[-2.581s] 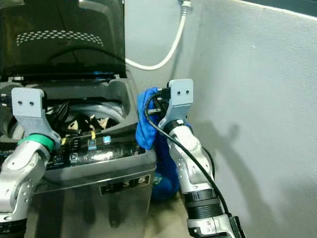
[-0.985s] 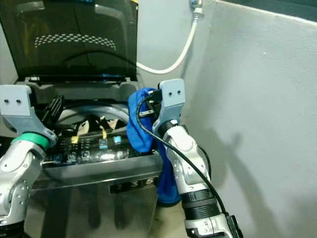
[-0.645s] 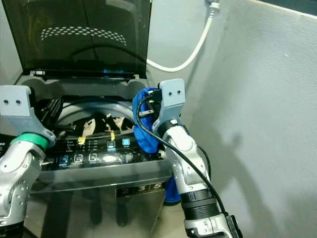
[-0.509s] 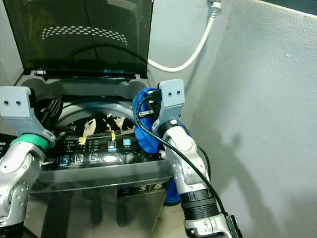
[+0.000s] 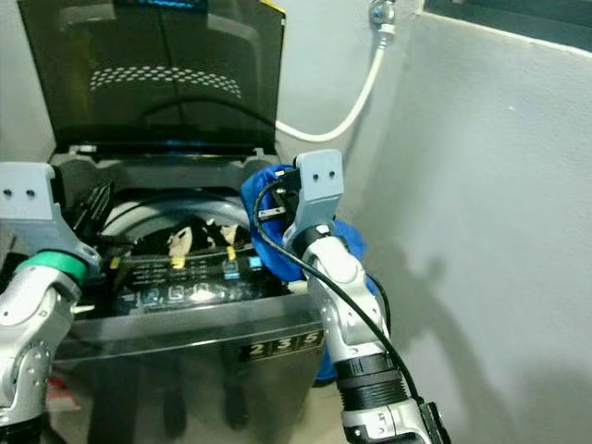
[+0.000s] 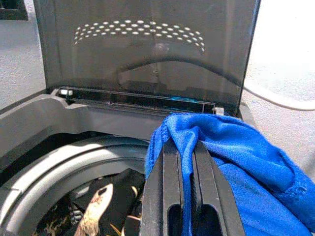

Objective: Clothes washing

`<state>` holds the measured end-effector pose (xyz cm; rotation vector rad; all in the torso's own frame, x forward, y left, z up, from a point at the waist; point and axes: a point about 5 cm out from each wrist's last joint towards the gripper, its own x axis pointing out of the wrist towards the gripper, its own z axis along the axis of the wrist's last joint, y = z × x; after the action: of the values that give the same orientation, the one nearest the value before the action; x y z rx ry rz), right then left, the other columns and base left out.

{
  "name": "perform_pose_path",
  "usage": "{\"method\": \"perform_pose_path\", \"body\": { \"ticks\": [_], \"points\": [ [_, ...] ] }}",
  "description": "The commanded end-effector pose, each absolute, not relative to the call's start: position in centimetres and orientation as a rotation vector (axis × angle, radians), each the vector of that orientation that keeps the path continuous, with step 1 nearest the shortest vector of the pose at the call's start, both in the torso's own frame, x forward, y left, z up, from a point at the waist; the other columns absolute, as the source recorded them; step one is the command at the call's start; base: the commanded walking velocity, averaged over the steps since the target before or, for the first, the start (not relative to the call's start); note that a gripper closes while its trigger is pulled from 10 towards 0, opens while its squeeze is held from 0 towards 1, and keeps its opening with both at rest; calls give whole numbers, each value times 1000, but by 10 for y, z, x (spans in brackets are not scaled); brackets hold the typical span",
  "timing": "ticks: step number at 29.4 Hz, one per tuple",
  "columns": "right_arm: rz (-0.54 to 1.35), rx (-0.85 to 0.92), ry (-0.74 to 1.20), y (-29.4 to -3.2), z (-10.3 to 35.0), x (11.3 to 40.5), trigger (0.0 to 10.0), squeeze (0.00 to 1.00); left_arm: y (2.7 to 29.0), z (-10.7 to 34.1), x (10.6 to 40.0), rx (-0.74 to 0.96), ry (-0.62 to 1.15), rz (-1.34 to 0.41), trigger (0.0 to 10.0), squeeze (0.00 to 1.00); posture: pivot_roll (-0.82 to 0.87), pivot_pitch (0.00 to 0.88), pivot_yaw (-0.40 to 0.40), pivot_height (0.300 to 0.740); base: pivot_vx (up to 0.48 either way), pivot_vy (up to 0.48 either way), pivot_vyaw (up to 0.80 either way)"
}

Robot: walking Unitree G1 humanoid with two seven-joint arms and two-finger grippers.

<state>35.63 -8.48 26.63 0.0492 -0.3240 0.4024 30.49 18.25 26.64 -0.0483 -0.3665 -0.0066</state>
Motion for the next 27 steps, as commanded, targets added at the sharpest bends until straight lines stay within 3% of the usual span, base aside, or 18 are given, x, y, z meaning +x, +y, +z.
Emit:
{"method": "perform_pose_path", "body": {
  "ticks": [1, 8, 12, 13, 14, 16, 19, 20, 22, 23, 24, 27],
  "points": [
    [390, 65, -328, -86, 270, 358, 10000, 0, 181, 264, 305, -44, -352, -12, 10000, 0, 12, 17, -37, 740, 0, 0, 0],
    [363, 64, -282, -88, 266, 365, 10000, 0, 181, 263, 305, -7, -343, -19, 10000, 0, 13, 19, -34, 740, 0, 0, 0],
    [427, -74, -190, -72, 263, 380, 10000, 0, 180, 262, 307, 16, -334, -24, 10000, 0, -1, 25, -20, 740, 0, 0, 0],
    [503, -97, -189, -54, 279, 389, 10000, 0, 179, 262, 308, 19, -334, -31, 10000, 0, -5, 31, -12, 740, 0, 0, 0],
    [503, -97, -189, -54, 279, 389, 10000, 0, 179, 262, 308, 19, -334, -31, 10000, 0, -5, 31, -12, 740, 0, 0, 0],
    [652, 80, -333, -22, 353, 388, 10000, 0, 177, 261, 309, 26, -329, -41, 10000, 0, -2, 38, -10, 740, 0, 0, 0],
    [652, 80, -333, -22, 353, 388, 10000, 0, 177, 261, 309, 26, -329, -41, 10000, 0, -2, 38, -10, 740, 0, 0, 0],
    [757, 650, -586, -35, 467, 366, 10000, 0, 176, 258, 306, 34, -323, -36, 10000, 0, 13, 48, -37, 740, 0, 0, 0],
    [757, 650, -586, -35, 467, 366, 10000, 0, 176, 258, 306, 34, -323, -36, 10000, 0, 13, 48, -37, 740, 0, 0, 0],
    [797, 873, -649, -50, 500, 356, 10000, 0, 177, 258, 304, 36, -322, -29, 10000, 0, 13, 49, -38, 740, 0, 0, 0],
    [805, 985, -668, -60, 512, 353, 10000, 0, 178, 257, 303, 37, -321, -23, 10000, 0, 14, 51, -40, 740, 0, 0, 0],
    [802, 1019, -671, -65, 515, 353, 10000, 0, 179, 257, 302, 38, -319, -20, 10000, 0, 14, 51, -40, 740, 0, 0, 0]
  ]
}}
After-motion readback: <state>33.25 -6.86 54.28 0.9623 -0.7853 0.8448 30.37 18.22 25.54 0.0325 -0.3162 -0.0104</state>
